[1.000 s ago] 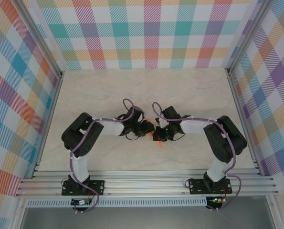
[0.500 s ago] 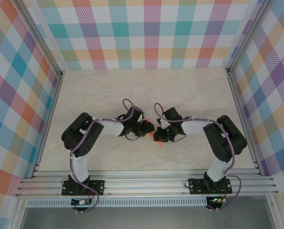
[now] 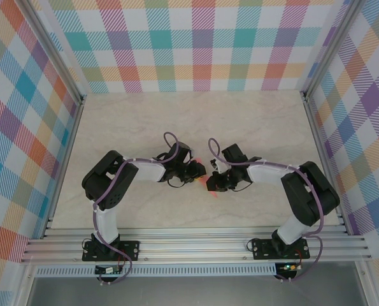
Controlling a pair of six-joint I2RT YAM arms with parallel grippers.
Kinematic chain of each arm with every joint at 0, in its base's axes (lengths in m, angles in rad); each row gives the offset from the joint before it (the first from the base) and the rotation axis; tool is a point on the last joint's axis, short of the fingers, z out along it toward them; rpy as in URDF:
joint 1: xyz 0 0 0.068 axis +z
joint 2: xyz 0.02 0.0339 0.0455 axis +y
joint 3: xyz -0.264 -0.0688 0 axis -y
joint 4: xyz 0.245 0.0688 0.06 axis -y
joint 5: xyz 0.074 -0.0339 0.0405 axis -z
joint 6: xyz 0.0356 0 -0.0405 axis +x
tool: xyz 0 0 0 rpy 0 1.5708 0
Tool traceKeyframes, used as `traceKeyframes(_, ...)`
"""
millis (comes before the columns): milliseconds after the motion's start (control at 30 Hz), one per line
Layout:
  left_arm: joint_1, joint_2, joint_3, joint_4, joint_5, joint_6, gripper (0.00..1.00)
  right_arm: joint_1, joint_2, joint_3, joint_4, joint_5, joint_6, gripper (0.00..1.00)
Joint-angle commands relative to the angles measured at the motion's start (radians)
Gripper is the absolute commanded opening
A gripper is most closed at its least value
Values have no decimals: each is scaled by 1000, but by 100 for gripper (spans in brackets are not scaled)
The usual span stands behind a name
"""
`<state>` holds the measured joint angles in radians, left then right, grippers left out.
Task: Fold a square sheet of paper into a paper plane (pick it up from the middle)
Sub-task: Fold the wing for the fifth time at the center of the table.
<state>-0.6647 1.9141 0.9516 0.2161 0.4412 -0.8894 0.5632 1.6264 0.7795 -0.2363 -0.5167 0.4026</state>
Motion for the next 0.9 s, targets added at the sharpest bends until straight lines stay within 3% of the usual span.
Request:
traceKeyframes(0,14,31,-28,-55,-57,9,24,5,31,-10,-47,40,-24,8)
traceKeyframes(267,15,30,-29,-58,-58,10,24,-13,13,-77,-56,139,16,5)
traceKeyframes(533,16,23,-35,-60,-59,12,24,-29,-36,-148,-4,80,39,7)
traceKeyframes(867,18,20,-27,-41,-49,5,24,-51,-128,-98,15,1,73,9)
